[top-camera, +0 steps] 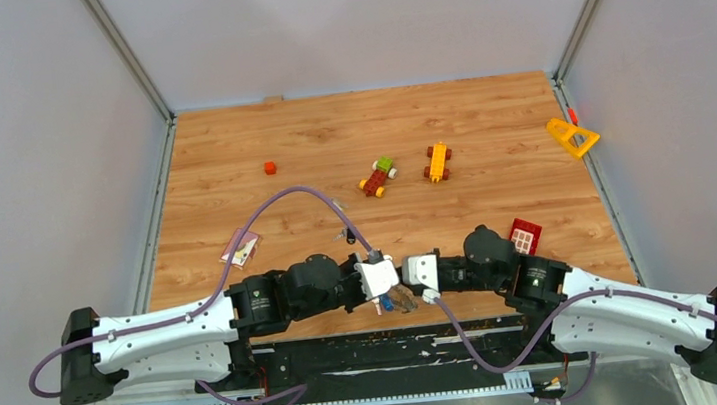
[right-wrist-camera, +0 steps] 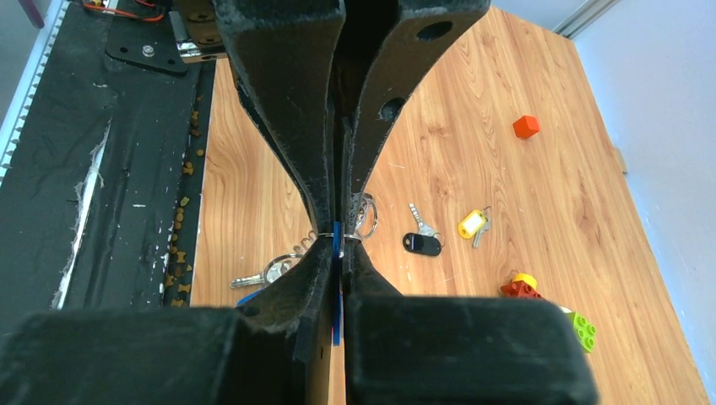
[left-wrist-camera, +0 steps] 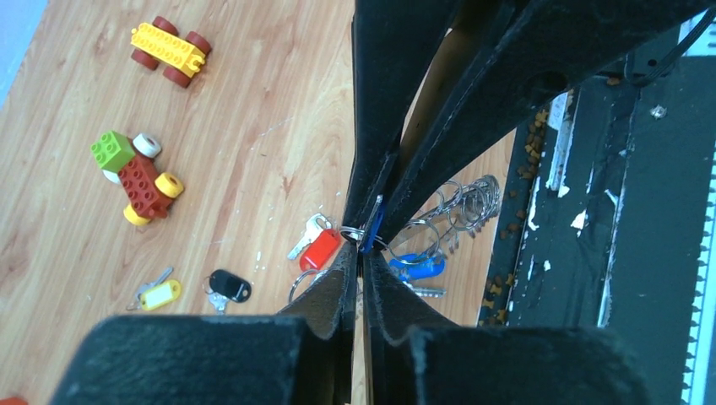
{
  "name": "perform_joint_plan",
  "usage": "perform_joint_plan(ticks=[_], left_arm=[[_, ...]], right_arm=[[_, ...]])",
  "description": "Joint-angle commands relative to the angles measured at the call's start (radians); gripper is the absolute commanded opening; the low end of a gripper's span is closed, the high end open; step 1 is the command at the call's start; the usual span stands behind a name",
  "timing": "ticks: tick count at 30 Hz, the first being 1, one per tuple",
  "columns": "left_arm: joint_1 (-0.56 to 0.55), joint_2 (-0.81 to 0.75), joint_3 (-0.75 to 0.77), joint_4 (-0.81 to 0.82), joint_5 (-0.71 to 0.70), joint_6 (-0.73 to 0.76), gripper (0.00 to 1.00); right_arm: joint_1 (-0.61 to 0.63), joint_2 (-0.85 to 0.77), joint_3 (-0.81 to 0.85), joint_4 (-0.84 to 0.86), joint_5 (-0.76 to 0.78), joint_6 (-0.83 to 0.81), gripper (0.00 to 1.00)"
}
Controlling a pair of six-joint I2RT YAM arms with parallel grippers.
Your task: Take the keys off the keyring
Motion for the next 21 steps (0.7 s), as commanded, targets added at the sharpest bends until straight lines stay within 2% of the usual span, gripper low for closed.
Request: perform_joint_plan(ticks=[1,4,10,17,21], left_arm=[[0.001,-0.035,-0.026,0.131,0.005,-0.016,0.14],[0.002,-0.086,-0.080,0.183,0.001,-0.040,0.24],[0.002,-0.226,-0.182,0.314,-0.007,-0.076,0.34],[0.002,-0.377,-0.306,0.457,-0.006,-0.107,0.34],[0.002,-0.421,-0.416,0.649,0.011,-0.157,0.31]], right_arm=[[0.010,-0.045,0.047,0.136,-0.039,0.020,0.00],[0.009,-0.070,0.034,0.136,-0.014,0.021,0.00],[0.009,-0.103,0.022,0.139,0.020,0.026,0.00],[0.010,-0.115,0.019,0.148,0.024,0.032,0.00],[0.009,-0.128,0.007,0.173,0.020,0.032,0.00]])
